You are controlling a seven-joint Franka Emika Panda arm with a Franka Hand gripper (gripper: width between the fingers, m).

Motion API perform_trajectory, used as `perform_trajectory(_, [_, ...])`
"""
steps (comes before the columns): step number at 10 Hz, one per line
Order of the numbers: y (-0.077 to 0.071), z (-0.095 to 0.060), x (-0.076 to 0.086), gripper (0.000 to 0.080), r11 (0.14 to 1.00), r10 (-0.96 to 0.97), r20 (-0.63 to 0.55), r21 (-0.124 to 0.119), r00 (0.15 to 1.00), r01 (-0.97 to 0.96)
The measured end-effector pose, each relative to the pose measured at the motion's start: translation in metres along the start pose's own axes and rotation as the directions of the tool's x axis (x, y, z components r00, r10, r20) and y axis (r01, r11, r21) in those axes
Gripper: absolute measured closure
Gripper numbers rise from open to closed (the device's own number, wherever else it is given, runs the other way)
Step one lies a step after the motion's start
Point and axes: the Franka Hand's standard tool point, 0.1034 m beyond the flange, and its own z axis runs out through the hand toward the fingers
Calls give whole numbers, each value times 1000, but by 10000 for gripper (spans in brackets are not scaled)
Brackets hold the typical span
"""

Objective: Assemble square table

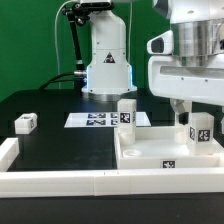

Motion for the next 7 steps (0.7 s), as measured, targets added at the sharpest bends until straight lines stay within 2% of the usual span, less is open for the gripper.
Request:
perform_trajectory(3, [0,0,0,151,972,-233,0,-6,972,233])
perform_trajectory(5, [0,0,-1,151,917,-398,-4,-22,918,397])
perform_trajectory(6, [1,0,0,151,847,-531,-4,-35,848,530])
perform_trajectory(7, [3,0,4,151,803,-595,-1,-34,803,595])
